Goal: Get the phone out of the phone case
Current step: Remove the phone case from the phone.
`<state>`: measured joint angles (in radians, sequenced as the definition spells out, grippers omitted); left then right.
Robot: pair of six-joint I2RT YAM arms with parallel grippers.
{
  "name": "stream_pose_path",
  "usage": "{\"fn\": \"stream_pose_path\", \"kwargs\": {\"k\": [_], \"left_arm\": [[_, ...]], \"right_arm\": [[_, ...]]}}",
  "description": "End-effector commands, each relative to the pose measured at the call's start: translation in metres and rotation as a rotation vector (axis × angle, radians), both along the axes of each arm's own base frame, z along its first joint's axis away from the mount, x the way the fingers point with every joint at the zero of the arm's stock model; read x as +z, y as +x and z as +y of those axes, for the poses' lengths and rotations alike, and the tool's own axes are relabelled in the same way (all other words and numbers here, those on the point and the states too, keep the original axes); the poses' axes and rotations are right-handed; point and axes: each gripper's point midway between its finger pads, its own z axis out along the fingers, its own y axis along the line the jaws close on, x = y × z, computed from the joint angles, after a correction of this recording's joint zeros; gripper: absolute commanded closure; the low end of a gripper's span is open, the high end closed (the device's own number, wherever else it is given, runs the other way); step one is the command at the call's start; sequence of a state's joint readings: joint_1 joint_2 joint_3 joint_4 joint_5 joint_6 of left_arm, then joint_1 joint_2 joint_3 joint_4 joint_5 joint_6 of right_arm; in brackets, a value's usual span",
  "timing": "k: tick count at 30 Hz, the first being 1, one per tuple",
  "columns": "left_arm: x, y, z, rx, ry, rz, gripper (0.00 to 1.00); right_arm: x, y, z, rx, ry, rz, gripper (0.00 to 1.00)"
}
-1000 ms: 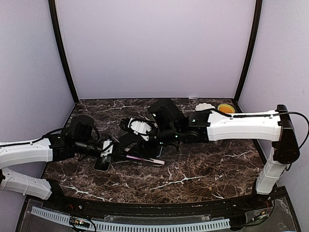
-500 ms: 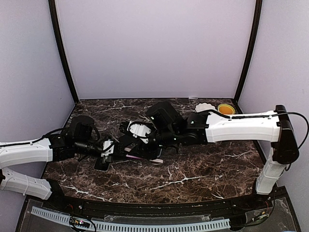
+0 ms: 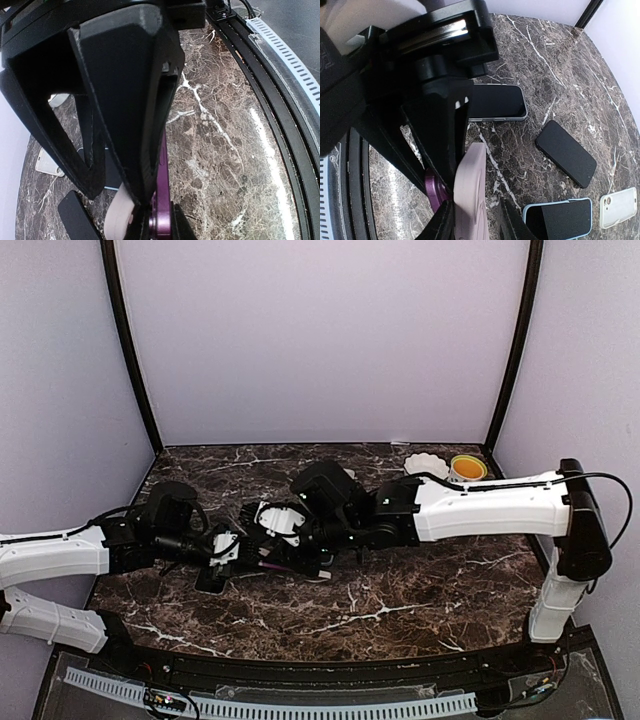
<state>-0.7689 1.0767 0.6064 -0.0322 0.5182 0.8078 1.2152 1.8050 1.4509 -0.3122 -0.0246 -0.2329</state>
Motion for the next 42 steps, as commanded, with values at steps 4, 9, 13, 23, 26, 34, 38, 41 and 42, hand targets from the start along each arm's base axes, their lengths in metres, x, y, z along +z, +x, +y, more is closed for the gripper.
{"fn": "stream_pose_path", "kwargs": {"k": [4,9,13,23,26,34,38,41,42], "left_arm": [[0.053,0.006,-0.013,-0.026,-0.146,-0.135,1.0],[0.057,0.005,-0.013,-0.03,-0.158,-0.14,1.0],[0.06,0.004,-0.012,-0.032,-0.166,-0.148,1.0],[0.062,0.006,-0.011,-0.019,-0.166,-0.165,1.0],[0.061,0.008,-0.01,-0.007,-0.161,-0.169,1.0],[0.06,0.013,-0.008,0.021,-0.151,-0.186,1.0],[0.061,0.015,-0.007,0.033,-0.15,-0.202,1.0],[0.062,0.017,-0.006,0.045,-0.15,-0.213,1.0],[0.062,0.018,-0.005,0.047,-0.15,-0.216,1.0]], "right_arm": [[-0.032,-0.011,-0.001,0.018,-0.109,0.027,0.71],[-0.036,-0.012,0.004,0.005,-0.103,0.05,0.71],[-0.032,-0.015,0.011,0.005,-0.067,0.073,0.72],[-0.034,-0.021,0.011,0.02,-0.075,0.091,0.9],[-0.035,-0.025,0.009,0.033,-0.076,0.101,0.97],[-0.042,-0.028,0.003,0.046,-0.107,0.11,1.0],[-0.047,-0.027,-0.004,0.033,-0.131,0.099,1.0],[-0.053,-0.024,-0.012,0.018,-0.153,0.086,1.0],[-0.054,-0.024,-0.015,0.014,-0.157,0.085,1.0]]}}
